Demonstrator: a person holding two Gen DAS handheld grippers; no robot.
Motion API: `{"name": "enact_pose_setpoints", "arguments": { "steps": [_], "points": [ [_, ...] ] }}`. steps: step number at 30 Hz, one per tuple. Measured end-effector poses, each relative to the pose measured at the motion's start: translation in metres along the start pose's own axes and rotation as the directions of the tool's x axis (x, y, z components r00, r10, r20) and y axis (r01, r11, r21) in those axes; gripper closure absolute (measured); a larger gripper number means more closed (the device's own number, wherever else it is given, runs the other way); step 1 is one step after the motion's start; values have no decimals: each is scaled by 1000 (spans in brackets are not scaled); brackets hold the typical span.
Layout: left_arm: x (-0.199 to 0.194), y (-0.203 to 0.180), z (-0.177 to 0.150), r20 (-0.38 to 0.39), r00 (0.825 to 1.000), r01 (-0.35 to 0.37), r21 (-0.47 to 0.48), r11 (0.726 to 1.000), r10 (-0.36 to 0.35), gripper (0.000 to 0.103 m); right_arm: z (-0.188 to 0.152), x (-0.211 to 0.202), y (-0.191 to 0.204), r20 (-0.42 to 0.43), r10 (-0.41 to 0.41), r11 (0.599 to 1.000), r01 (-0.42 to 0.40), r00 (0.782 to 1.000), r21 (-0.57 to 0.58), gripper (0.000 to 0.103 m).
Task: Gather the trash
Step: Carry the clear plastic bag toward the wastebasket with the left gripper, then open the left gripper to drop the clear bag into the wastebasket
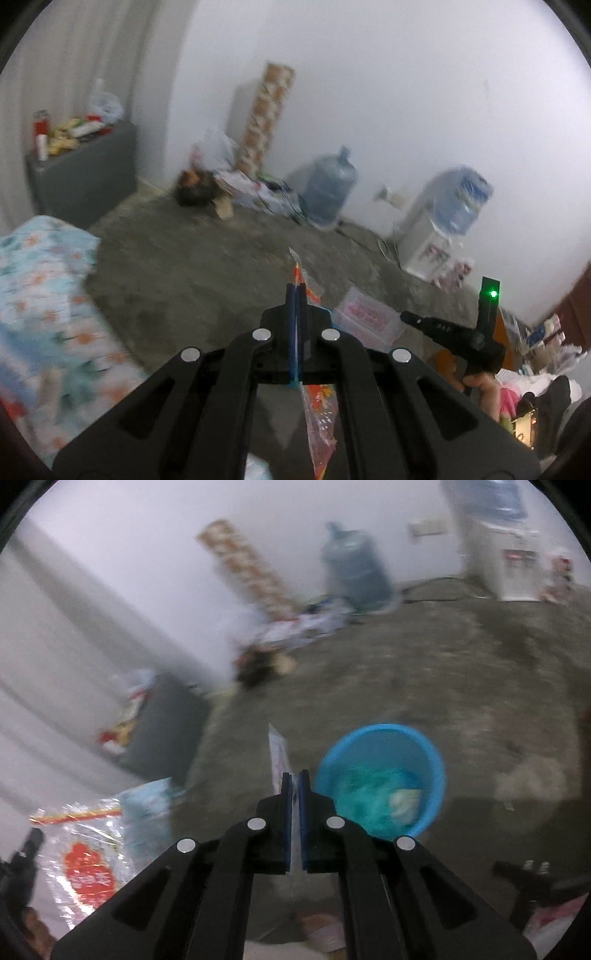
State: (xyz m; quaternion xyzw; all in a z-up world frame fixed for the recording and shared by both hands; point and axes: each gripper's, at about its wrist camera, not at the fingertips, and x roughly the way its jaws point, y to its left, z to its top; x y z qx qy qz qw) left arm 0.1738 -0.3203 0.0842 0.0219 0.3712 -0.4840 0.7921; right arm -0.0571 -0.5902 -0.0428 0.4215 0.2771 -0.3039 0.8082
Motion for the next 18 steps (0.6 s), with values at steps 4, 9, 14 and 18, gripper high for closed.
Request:
{"name": "enact_pose_setpoints", "arguments": {
  "steps": [4, 9, 14, 18],
  "points": [
    [74, -27, 5, -81, 997, 16, 9, 1000, -15, 103, 1, 29, -37, -8, -101, 994, 101, 995, 43, 99],
    [161, -62, 4, -156, 988, 19, 42, 999, -13, 103, 3, 63, -73, -11, -227, 972, 227, 974, 61, 99],
    [229, -88, -3, -202, 979, 4, 91, 996, 15, 103, 1, 89, -97, -7, -251, 965, 251, 968, 77, 99],
    [283, -88, -17, -295, 955, 28, 53, 998, -11, 63, 0, 120, -113, -18, -223, 970, 223, 975, 101, 96]
  ]
}}
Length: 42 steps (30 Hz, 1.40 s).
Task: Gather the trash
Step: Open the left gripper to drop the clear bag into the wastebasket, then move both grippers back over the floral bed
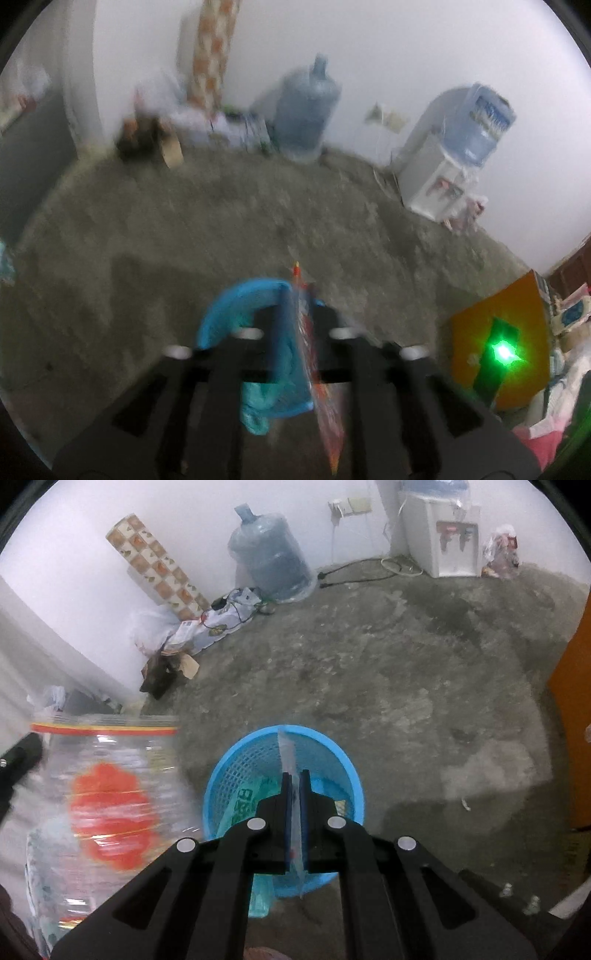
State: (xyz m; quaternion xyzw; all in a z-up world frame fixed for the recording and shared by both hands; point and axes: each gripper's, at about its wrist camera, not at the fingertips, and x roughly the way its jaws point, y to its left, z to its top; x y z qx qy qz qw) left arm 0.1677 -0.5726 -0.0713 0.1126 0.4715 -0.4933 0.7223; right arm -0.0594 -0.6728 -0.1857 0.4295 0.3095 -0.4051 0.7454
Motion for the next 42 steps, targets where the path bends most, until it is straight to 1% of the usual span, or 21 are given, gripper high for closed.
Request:
{"name": "enact_pose_setpoints", "arguments": {
  "steps": [1, 2, 3, 6, 8, 11, 14, 17, 19, 21, 23, 25, 27, 30, 32, 35, 38, 39, 40, 41, 42],
  "points": [
    [18, 4, -3, -61, 998, 22, -38, 999, -24, 43, -1, 10, -4, -21, 3, 1000, -3, 1000, 12, 89],
    [27, 8, -8, -99, 995, 15, -59, 998, -20, 43, -2, 17, -6, -40, 8, 1000, -7, 999, 26, 73],
    [30, 13, -14, -115, 993, 6, -69, 998, -14, 44, -4, 25, -9, -58, 12, 999, -10, 998, 43, 68],
    [22, 20, -24, -100, 995, 22, -71, 997, -30, 44, -10, 26, -11, -51, 11, 999, -8, 999, 52, 65],
    [11, 25, -23, -88, 996, 20, -67, 998, -25, 44, -13, 26, -13, -44, 10, 999, -8, 999, 51, 60],
    [-15, 29, -19, -47, 999, 20, -80, 997, -24, 43, -13, 29, -13, -56, 12, 998, -8, 998, 68, 60],
    [-51, 25, -15, 4, 1000, 20, -70, 997, -19, 42, -11, 22, -9, -51, 32, 996, -28, 998, 86, 60],
    [-98, 24, -14, 61, 998, 10, -55, 998, -7, 41, -11, 8, 8, -39, 68, 995, -64, 997, 81, 60],
    [-128, 22, -15, 93, 996, 4, -53, 999, 1, 38, -15, -9, 31, -23, 106, 993, -105, 994, 49, 58],
    [-164, 24, -20, 128, 992, -9, -54, 999, 16, 37, -19, -26, 54, -11, 128, 992, -128, 992, 13, 53],
    [-207, 30, -33, 176, 984, -17, -60, 998, 27, 37, -26, -49, 81, 11, 171, 985, -170, 985, -33, 44],
    [-249, 42, -53, 212, 975, -57, -66, 996, 70, 36, -35, -66, 105, 16, 187, 979, -186, 982, -79, 38],
    [-283, 55, -72, 233, 966, -97, -86, 992, 115, 36, -48, -83, 134, 11, 204, 969, -201, 979, -146, 36],
    [-342, 82, -114, 269, 943, -156, -158, 975, 194, 34, -70, -108, 180, -28, 234, 933, -232, 972, -274, 30],
    [-373, 98, -137, 291, 924, -192, -208, 959, 247, 31, -84, -126, 209, -35, 242, 904, -239, 970, -354, 19],
    [-421, 125, -184, 333, 874, -255, -308, 917, 355, 29, -112, -159, 253, -22, 256, 844, -235, 966, -481, 11],
    [-458, 145, -226, 357, 822, -291, -403, 867, 443, 29, -136, -182, 284, -9, 268, 783, -224, 963, -580, 7],
    [-466, 150, -237, 361, 811, -295, -427, 855, 460, 29, -149, -192, 298, 0, 276, 749, -215, 961, -627, 6],
    [-477, 155, -252, 367, 796, -296, -459, 838, 482, 29, -156, -197, 305, 5, 275, 732, -205, 962, -650, 6],
    [-484, 160, -262, 369, 785, -296, -483, 824, 498, 29, -168, -203, 316, 18, 256, 709, -175, 967, -683, 6],
    [-492, 166, -274, 369, 774, -297, -507, 809, 515, 29, -174, -206, 322, 28, 243, 697, -154, 970, -700, 6]
  ]
}}
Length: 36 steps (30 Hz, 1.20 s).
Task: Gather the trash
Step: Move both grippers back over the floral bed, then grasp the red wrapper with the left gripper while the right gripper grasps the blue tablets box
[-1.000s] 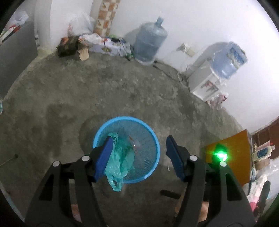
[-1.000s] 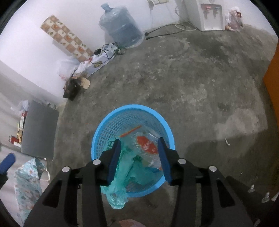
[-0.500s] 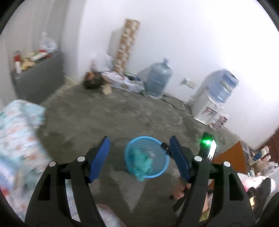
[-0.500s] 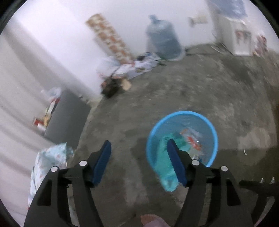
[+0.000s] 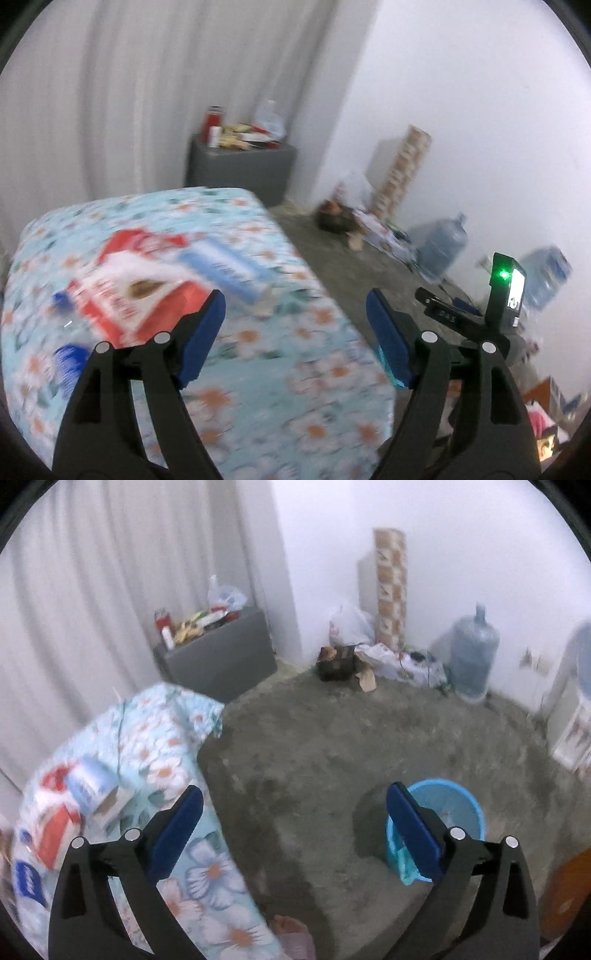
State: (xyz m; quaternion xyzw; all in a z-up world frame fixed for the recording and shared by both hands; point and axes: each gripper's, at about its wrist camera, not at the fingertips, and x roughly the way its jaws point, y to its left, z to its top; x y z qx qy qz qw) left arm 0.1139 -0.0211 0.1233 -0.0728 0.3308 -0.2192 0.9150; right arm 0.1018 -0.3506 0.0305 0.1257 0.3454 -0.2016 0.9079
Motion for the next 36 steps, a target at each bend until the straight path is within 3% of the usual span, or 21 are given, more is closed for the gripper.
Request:
{"name": "enact_pose_setpoints", "arguments": {
  "steps": [8, 11, 12, 14, 16, 23, 26, 29, 34, 36],
  "points": [
    [-39, 69, -25, 48, 990, -126, -127, 984, 133, 28, -7, -16, 65, 29, 0, 978, 6, 1000, -208, 6],
    [-48, 87, -33, 58, 985, -149, -167, 975, 161, 27, -3, -17, 78, 24, 55, 972, -48, 998, -229, 6],
    [-51, 94, -36, 59, 984, -157, -179, 971, 170, 26, -1, -18, 80, 11, 105, 970, -99, 994, -221, 6],
    [-52, 104, -40, 58, 981, -169, -197, 966, 183, 26, 4, -17, 85, -17, 228, 957, -227, 974, -183, 6],
    [-53, 114, -45, 56, 980, -174, -210, 962, 190, 26, 7, -14, 92, -33, 284, 946, -285, 958, -156, 6],
    [-51, 141, -56, 76, 981, -159, -218, 963, 180, 26, 1, 11, 139, -176, 342, 903, -375, 923, -208, 6],
    [-52, 144, -62, 104, 980, -146, -208, 967, 171, 26, 1, 25, 153, -249, 393, 881, -440, 885, -175, 6],
    [-49, 148, -65, 100, 983, -131, -207, 970, 154, 26, 3, 35, 165, -279, 419, 860, -476, 864, -182, 6],
    [-45, 156, -60, 86, 988, -114, -194, 974, 132, 26, 10, 52, 201, -361, 415, 789, -528, 835, -315, 6],
    [-44, 161, -46, 78, 990, -102, -174, 980, 117, 26, 13, 61, 213, -380, 393, 770, -526, 837, -362, 6]
  ]
}}
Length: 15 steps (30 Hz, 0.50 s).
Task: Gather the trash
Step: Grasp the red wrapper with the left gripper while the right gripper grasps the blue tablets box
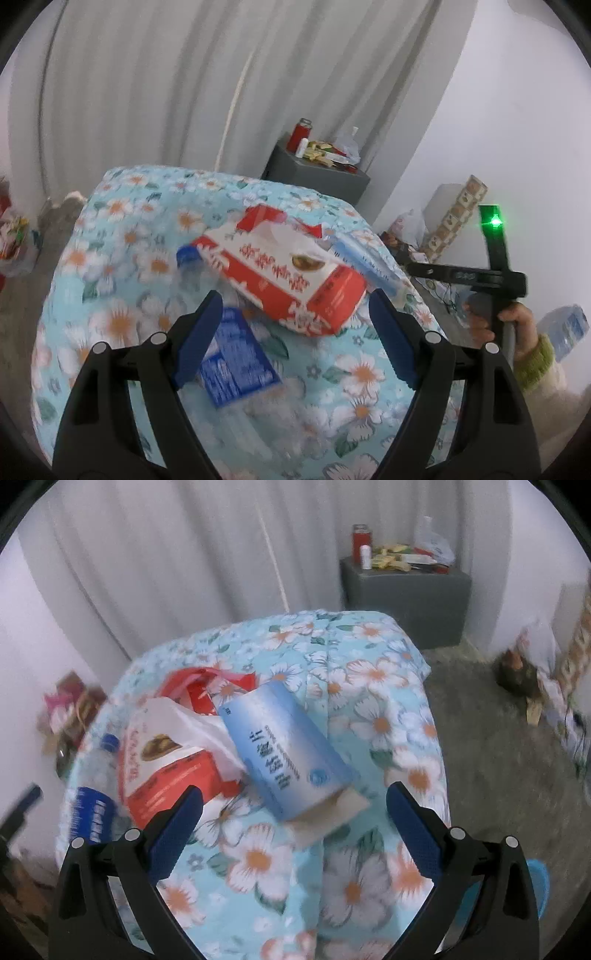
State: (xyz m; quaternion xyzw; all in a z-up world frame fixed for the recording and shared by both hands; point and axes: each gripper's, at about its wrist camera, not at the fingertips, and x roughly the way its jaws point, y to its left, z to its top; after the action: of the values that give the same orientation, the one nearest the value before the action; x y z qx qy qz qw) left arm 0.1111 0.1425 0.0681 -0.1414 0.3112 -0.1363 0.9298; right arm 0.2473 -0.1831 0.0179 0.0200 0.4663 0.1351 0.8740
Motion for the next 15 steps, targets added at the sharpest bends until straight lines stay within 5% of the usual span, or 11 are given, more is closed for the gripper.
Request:
{"name": "enact_pose_setpoints", "arguments": {
  "steps": [7, 10, 12, 15],
  "points": [
    [55, 5, 88, -181, 981, 81, 53, 995, -70, 26, 29, 28, 3, -80, 7, 996, -15, 997, -89, 6],
    [98, 3, 113, -256, 967, 40, 92, 995, -16, 26, 36, 40, 7, -102, -1, 992, -12, 995, -124, 6],
    [131, 1, 121, -317, 949, 45, 111, 993, -8, 26, 40, 48, 8, -121, 0, 990, -17, 993, -137, 6],
    [194, 7, 125, -450, 893, 28, 63, 998, 4, 26, 45, 62, 9, -153, 16, 990, -37, 988, -137, 6]
  ]
}}
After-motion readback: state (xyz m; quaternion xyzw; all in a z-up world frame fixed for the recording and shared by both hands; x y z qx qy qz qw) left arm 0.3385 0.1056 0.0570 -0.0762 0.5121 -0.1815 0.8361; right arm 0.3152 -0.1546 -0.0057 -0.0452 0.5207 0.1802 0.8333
